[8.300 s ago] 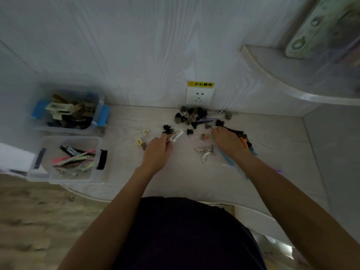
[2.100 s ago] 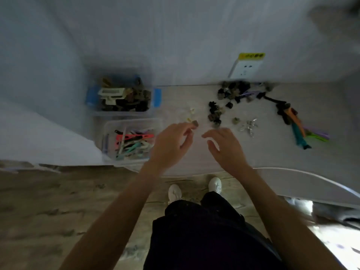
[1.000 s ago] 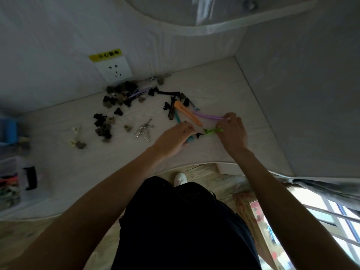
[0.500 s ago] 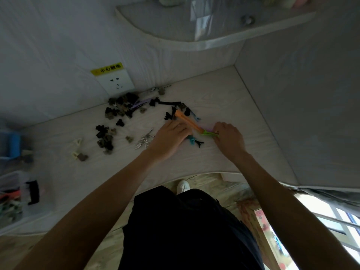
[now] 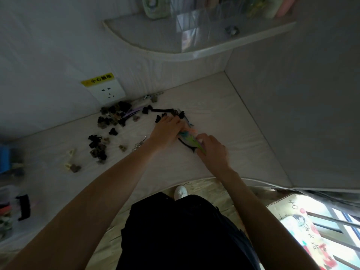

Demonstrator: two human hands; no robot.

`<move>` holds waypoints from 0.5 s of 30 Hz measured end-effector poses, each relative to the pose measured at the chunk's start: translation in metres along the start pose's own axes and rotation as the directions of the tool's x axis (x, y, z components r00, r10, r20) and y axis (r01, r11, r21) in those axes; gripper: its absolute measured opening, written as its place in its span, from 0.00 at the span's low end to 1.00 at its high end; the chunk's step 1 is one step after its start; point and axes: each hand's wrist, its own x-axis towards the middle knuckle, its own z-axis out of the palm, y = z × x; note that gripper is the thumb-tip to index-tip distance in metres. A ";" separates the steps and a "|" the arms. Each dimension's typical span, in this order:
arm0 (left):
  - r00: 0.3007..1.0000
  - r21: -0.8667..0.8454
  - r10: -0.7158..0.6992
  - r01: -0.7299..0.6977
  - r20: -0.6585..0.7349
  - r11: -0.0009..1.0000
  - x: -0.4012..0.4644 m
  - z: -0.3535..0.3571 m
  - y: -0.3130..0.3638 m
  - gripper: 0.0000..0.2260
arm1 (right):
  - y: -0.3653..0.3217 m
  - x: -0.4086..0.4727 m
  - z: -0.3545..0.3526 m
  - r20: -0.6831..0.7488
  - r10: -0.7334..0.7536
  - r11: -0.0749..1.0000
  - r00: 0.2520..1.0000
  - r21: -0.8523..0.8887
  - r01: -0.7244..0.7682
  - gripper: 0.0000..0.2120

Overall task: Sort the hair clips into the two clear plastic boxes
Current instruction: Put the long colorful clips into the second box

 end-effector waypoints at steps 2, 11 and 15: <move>0.999 -0.037 -0.024 0.023 -0.023 0.999 -0.004 0.000 -0.002 0.12 | -0.009 -0.001 0.005 0.031 0.010 1.000 0.999 0.012 -0.010 0.15; 0.850 -0.521 -0.424 0.220 -0.312 0.825 -0.062 -0.028 -0.023 0.08 | -0.038 0.008 0.008 -0.107 -0.041 0.995 0.993 0.091 0.051 0.11; 0.646 -0.750 -0.702 0.296 -0.299 0.592 -0.141 -0.050 -0.046 0.08 | -0.092 0.016 0.014 -0.073 -0.065 0.966 0.995 0.245 0.081 0.11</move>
